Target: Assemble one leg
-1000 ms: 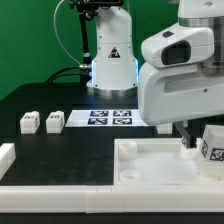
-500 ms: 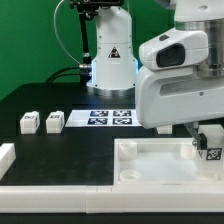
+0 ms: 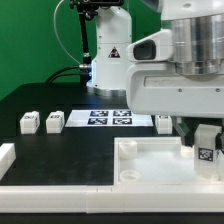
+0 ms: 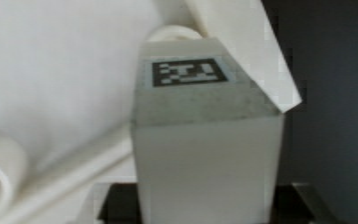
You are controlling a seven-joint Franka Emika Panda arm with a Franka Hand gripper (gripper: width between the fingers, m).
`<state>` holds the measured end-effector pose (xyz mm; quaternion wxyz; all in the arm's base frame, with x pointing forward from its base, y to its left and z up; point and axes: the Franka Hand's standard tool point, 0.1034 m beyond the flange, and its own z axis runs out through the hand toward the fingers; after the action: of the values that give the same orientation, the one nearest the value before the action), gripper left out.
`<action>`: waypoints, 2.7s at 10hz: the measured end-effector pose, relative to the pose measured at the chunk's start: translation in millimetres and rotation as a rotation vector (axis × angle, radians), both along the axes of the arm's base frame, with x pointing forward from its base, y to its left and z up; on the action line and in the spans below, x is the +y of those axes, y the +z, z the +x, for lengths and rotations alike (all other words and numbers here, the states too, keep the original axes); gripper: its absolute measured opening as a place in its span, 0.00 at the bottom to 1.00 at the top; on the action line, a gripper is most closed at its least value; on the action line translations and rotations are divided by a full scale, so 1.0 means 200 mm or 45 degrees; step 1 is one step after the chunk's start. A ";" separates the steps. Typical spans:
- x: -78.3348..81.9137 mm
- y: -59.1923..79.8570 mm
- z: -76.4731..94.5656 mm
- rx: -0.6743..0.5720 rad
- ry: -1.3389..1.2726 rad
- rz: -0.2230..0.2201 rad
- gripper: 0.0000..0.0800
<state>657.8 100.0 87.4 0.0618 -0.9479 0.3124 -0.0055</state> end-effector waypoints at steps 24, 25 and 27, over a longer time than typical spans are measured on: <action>0.09 -0.05 -0.10 0.026 -0.341 0.034 0.37; 0.09 -0.06 -0.10 0.038 -0.639 0.053 0.37; 0.08 -0.06 -0.11 0.041 -1.052 0.126 0.37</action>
Offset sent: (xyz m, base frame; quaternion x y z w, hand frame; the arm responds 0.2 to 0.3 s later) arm -0.0076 0.0206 -0.0044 0.1037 -0.0164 0.4863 0.8675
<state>636.7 115.2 75.5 0.0948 -0.7388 0.6673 0.0001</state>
